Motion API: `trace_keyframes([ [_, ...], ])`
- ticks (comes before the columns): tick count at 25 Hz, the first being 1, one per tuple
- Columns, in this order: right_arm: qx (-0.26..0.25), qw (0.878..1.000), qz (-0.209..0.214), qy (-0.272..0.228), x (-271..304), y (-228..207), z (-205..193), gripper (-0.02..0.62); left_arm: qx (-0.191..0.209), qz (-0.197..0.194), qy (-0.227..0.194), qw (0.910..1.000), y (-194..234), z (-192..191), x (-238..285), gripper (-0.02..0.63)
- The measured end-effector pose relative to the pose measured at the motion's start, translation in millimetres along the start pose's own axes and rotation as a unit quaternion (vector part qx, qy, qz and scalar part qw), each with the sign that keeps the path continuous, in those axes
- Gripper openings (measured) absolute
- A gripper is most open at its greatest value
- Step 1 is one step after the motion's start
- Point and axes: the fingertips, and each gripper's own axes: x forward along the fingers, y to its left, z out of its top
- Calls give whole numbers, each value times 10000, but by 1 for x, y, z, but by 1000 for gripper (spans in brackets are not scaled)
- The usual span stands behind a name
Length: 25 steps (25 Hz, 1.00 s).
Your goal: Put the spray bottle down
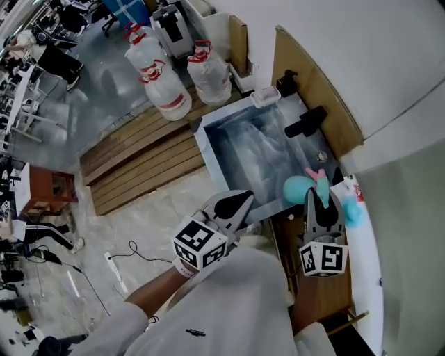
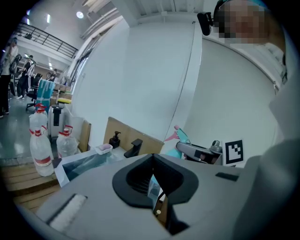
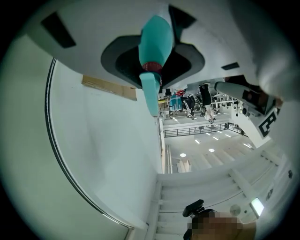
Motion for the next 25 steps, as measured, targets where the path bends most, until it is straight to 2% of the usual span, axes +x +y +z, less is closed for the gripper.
trace_keyframes([
  [4, 283, 9995, 64, 107, 9, -11, -6, 123, -27, 55, 15, 10000, 0, 3, 17, 5],
  [16, 269, 9994, 118, 178, 21, -22, -14, 123, -73, 138, -50, 9999, 1, 7, 31, 3],
  [20, 169, 9996, 163, 140, 30, -22, -11, 123, -100, 139, -35, 9998, 1, 5, 34, 3],
  [25, -71, 9999, 29, 137, 47, -37, -11, 123, -130, 54, 35, 9999, 1, 5, 53, 5],
])
